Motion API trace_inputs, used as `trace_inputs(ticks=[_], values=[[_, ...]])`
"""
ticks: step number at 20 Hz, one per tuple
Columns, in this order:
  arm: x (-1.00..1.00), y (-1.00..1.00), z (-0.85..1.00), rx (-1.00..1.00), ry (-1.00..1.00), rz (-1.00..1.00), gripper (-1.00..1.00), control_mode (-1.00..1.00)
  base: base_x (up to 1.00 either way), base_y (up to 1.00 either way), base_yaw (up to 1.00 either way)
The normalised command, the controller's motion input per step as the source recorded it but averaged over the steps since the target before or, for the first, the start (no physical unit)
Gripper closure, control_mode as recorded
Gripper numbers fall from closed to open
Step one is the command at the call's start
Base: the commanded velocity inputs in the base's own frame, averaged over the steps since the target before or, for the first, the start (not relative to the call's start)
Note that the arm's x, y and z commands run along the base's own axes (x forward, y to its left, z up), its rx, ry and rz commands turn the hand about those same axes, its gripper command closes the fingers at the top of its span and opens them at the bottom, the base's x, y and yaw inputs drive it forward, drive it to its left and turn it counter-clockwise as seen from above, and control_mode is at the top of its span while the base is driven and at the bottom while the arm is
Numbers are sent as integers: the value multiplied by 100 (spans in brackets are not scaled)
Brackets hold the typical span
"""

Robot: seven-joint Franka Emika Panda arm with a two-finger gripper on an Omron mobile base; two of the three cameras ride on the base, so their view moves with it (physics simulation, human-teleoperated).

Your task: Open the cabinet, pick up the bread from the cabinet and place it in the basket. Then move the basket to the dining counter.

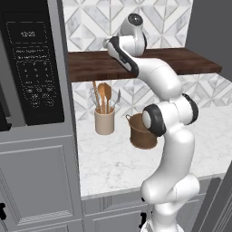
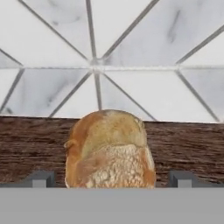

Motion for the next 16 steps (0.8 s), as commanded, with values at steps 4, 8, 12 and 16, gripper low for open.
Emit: trace_inputs(ticks=[4,8,12,16], values=[[32,0,-9,0,0,0,-100,-100,0,0,0],[32,1,-11,0,0,0,-100,-100,0,0,0],[28,11,-19,0,0,0,100,-100,0,0,0],[0,31,-37,0,0,0,100,-100,0,0,0]])
